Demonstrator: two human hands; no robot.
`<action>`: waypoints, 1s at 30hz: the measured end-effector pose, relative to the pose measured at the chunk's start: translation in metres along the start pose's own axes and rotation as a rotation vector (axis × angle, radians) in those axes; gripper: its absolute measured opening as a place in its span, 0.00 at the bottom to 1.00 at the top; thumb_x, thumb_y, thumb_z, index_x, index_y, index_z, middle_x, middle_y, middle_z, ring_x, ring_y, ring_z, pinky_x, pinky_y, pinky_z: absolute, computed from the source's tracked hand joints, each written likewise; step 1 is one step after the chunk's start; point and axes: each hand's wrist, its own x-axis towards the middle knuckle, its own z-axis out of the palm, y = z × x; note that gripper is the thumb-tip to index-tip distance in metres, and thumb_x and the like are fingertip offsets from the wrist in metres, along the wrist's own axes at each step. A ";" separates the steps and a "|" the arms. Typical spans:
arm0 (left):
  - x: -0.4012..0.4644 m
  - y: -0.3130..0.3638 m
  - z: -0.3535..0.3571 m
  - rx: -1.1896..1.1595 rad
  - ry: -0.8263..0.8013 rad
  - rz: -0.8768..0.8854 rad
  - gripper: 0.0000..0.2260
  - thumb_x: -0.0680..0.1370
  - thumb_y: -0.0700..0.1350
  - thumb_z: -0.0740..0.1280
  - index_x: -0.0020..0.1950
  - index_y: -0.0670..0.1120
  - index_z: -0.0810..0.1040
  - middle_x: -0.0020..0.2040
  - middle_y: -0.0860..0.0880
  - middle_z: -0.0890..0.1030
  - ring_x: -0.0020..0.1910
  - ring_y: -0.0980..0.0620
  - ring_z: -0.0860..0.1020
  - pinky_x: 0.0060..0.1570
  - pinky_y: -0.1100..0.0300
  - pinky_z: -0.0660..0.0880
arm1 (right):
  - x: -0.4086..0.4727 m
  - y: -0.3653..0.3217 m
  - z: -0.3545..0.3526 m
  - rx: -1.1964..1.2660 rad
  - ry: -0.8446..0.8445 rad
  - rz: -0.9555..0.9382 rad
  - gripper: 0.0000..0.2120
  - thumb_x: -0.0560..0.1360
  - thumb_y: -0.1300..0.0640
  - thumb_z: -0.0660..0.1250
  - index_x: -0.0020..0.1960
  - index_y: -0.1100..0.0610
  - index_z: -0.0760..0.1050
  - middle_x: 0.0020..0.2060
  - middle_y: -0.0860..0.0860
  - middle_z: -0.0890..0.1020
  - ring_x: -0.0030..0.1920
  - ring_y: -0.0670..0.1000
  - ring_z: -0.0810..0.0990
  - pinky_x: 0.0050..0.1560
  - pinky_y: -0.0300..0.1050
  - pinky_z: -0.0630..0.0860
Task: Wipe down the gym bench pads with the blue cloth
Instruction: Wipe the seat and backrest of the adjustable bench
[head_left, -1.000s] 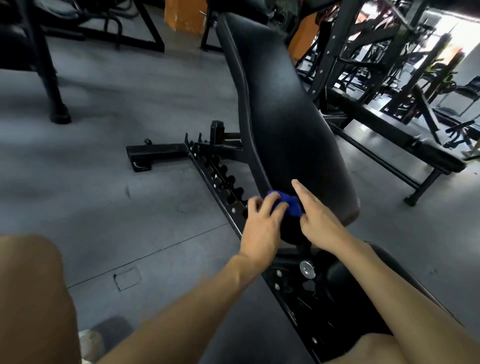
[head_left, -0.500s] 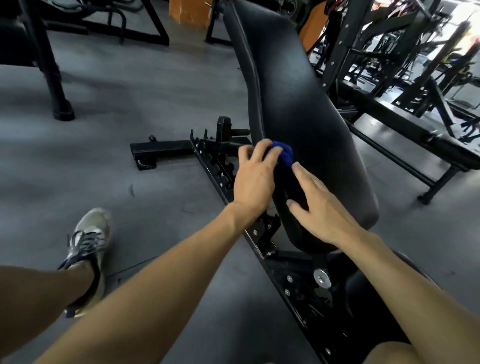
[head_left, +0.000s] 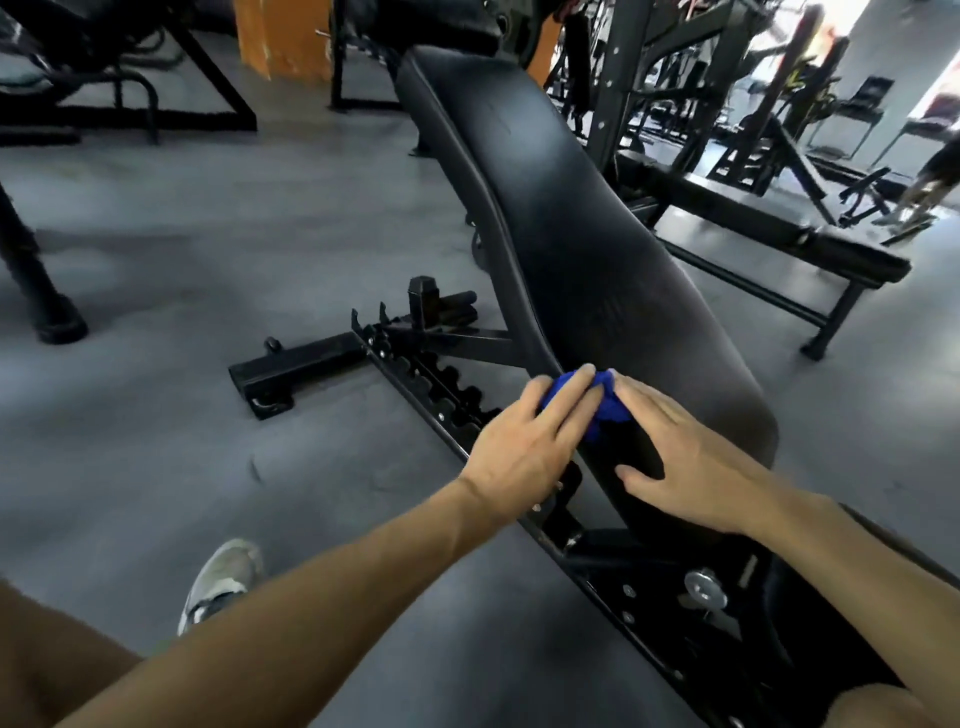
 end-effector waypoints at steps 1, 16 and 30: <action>0.005 -0.015 -0.004 0.026 0.019 0.009 0.24 0.78 0.38 0.59 0.74 0.36 0.71 0.76 0.39 0.70 0.72 0.40 0.61 0.68 0.50 0.68 | 0.002 -0.003 0.000 -0.003 0.001 0.020 0.47 0.75 0.49 0.70 0.82 0.48 0.43 0.81 0.40 0.49 0.79 0.36 0.46 0.79 0.47 0.55; 0.002 -0.007 -0.008 -0.387 -0.027 -0.337 0.33 0.71 0.37 0.63 0.78 0.40 0.68 0.80 0.43 0.63 0.67 0.35 0.66 0.61 0.50 0.78 | 0.034 -0.040 -0.017 0.053 -0.017 0.248 0.43 0.74 0.53 0.68 0.82 0.47 0.47 0.81 0.42 0.51 0.79 0.41 0.52 0.78 0.43 0.58; 0.045 -0.075 -0.015 -0.618 0.177 -0.483 0.13 0.83 0.55 0.62 0.62 0.73 0.67 0.62 0.72 0.72 0.58 0.74 0.72 0.55 0.65 0.70 | 0.077 -0.034 -0.022 0.147 0.105 0.308 0.36 0.80 0.58 0.60 0.82 0.46 0.46 0.81 0.43 0.51 0.79 0.42 0.52 0.78 0.42 0.53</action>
